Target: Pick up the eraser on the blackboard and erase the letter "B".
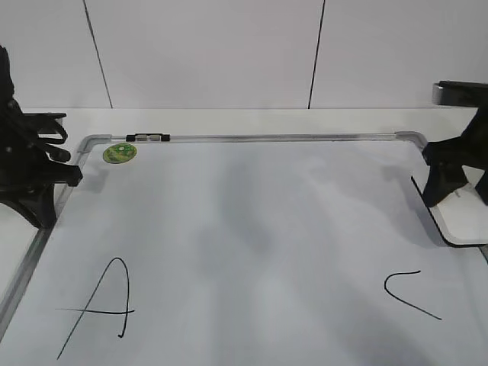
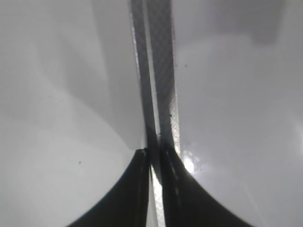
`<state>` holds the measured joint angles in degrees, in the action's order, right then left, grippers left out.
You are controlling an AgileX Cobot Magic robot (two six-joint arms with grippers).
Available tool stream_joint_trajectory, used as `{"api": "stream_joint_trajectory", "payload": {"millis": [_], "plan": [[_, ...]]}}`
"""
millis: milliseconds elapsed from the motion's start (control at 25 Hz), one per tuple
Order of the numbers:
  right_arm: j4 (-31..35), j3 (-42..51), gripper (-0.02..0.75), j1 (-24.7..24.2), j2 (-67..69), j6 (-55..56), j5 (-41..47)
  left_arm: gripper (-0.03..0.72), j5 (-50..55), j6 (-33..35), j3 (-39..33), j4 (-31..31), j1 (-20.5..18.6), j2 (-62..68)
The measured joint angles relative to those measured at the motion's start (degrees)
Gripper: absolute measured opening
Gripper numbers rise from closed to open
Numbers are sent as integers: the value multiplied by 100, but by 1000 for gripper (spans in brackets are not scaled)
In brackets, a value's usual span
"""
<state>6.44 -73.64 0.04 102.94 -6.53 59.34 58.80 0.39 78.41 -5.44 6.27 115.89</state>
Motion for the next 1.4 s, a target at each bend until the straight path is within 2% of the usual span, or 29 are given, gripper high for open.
{"api": "stream_joint_trajectory", "payload": {"millis": [280,1400], "plan": [[-180,-129,529,0,302,-19,89,41,0,-39,0,48,54,0],[-227,-141,529,-9,362,-50,89,43,12,-39,0,48,66,0]]}}
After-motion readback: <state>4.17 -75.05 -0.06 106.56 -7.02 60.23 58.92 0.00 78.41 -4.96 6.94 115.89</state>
